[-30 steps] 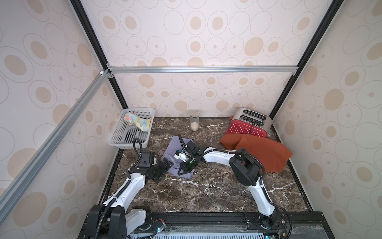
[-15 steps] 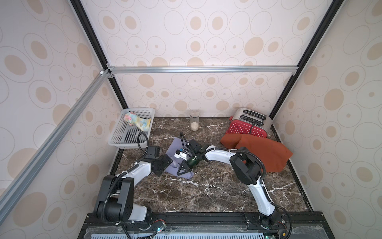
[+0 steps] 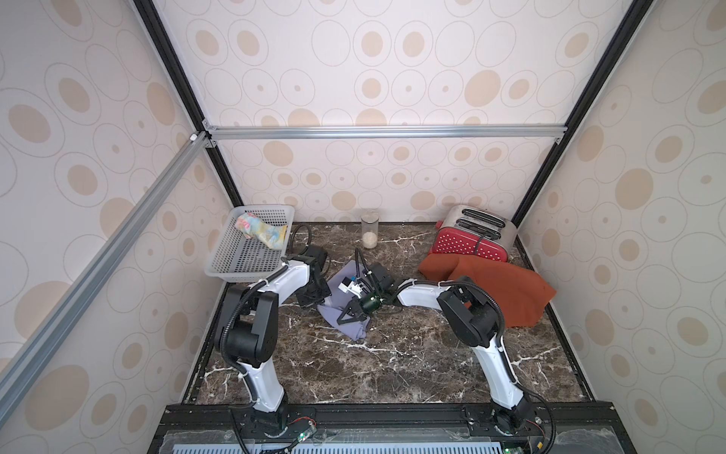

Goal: Roll up the skirts
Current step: Roll the skirt at the center of the board.

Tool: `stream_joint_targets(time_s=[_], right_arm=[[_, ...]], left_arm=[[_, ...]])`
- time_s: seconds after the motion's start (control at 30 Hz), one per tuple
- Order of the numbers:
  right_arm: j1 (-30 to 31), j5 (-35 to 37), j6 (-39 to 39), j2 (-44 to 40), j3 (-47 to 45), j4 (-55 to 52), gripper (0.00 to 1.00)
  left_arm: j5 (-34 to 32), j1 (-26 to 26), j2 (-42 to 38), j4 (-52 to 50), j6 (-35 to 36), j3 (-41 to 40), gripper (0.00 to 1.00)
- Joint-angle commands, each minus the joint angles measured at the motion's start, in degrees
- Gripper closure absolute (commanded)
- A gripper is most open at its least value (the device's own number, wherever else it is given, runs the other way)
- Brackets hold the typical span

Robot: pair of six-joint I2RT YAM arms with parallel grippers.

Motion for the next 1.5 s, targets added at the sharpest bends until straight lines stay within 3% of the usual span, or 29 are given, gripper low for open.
stream_joint_targets(time_s=[0.0, 0.1, 0.27, 0.47, 0.57, 0.77, 0.83, 0.97, 1.17, 1.23, 1.3, 1.37, 1.47], right_arm=[[-1.0, 7.2, 10.1, -1.6, -6.2, 1.3, 1.00], [-1.1, 10.3, 14.5, -1.0, -6.8, 0.5, 1.00], [-1.1, 7.2, 21.2, 2.3, -6.2, 3.7, 0.93], [-1.9, 6.1, 30.9, 1.7, -11.6, 16.9, 0.72], [-2.2, 8.1, 33.9, -0.3, -15.7, 25.5, 0.56], [-2.8, 16.0, 32.9, -6.0, -24.9, 40.2, 0.44], [-3.0, 20.5, 28.4, -9.0, -28.6, 42.2, 0.40], [-1.7, 33.5, 12.1, -18.4, -34.5, 33.6, 0.38], [11.7, 61.0, -16.8, -31.7, -39.3, 25.8, 0.35], [16.8, 67.6, -23.3, -32.2, -38.3, 24.6, 0.34], [22.0, 73.0, -29.1, -30.9, -36.1, 23.7, 0.27], [25.5, 79.2, -31.8, -28.0, -32.1, 20.3, 0.21], [28.1, 86.4, -32.4, -22.7, -26.7, 17.3, 0.21]], left_arm=[[-11.0, 0.6, 3.6, -15.0, 10.5, 7.7, 1.00], [-14.5, -0.7, 8.1, -19.7, 12.5, 12.4, 1.00], [-18.8, -4.1, 13.8, -24.0, 12.0, 18.3, 1.00], [-21.0, -5.4, 19.0, -26.5, 11.5, 22.5, 1.00], [-21.0, -5.8, 20.4, -26.6, 11.0, 23.6, 1.00], [-20.1, -6.8, 26.2, -30.6, 11.9, 28.1, 1.00], [-19.9, -7.1, 27.4, -31.4, 12.1, 29.4, 1.00], [-19.8, -7.3, 29.7, -33.2, 12.9, 31.5, 1.00], [-19.5, -7.4, 30.9, -33.7, 13.4, 31.9, 1.00], [-19.3, -7.4, 31.2, -33.9, 13.5, 32.1, 1.00], [-19.1, -7.4, 31.7, -34.3, 13.7, 32.7, 1.00], [-19.2, -7.4, 32.1, -34.7, 13.7, 33.2, 1.00], [-18.5, -7.4, 32.4, -34.7, 13.9, 33.6, 1.00]])
